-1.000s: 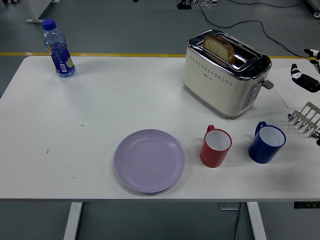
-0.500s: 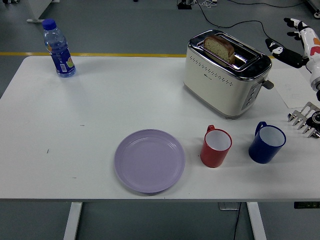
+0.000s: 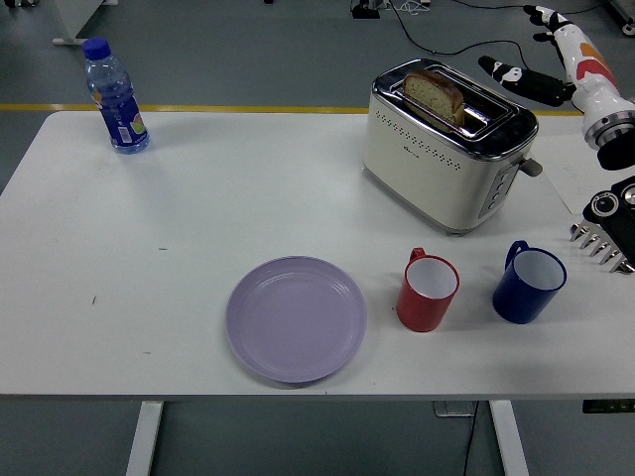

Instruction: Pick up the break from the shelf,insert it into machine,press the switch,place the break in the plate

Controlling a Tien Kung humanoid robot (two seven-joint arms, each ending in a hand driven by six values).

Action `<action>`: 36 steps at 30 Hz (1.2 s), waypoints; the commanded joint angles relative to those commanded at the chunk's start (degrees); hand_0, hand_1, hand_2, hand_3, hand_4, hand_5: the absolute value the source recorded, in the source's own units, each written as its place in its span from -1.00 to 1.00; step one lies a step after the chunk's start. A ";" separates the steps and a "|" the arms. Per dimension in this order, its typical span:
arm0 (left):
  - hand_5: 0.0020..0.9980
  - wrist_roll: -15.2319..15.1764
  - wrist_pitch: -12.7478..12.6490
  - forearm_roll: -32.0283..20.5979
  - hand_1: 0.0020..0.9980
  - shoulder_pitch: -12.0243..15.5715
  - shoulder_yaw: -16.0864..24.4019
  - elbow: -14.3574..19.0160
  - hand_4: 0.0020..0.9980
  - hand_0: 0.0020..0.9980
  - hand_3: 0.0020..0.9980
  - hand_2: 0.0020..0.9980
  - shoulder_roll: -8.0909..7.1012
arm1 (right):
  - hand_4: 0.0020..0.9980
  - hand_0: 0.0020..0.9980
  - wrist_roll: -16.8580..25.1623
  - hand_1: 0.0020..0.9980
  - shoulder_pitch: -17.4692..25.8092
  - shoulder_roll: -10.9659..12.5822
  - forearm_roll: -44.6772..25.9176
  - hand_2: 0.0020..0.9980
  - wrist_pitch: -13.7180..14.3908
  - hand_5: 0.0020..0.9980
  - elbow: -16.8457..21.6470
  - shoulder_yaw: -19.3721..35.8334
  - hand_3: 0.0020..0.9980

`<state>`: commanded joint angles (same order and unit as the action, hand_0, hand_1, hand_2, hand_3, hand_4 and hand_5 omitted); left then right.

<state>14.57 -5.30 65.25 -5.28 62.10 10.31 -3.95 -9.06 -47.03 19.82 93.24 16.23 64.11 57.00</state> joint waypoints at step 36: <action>0.65 -0.19 -0.29 -0.41 0.39 -0.85 -0.34 0.00 -0.43 0.38 0.14 0.36 -0.43 | 0.82 0.64 -7.02 0.55 -14.02 -12.20 8.65 0.60 -6.37 0.12 -19.50 -9.83 0.72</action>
<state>14.38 -5.59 64.84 -6.13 61.77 10.31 -4.38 -16.08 -61.05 7.62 101.89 9.86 44.61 47.16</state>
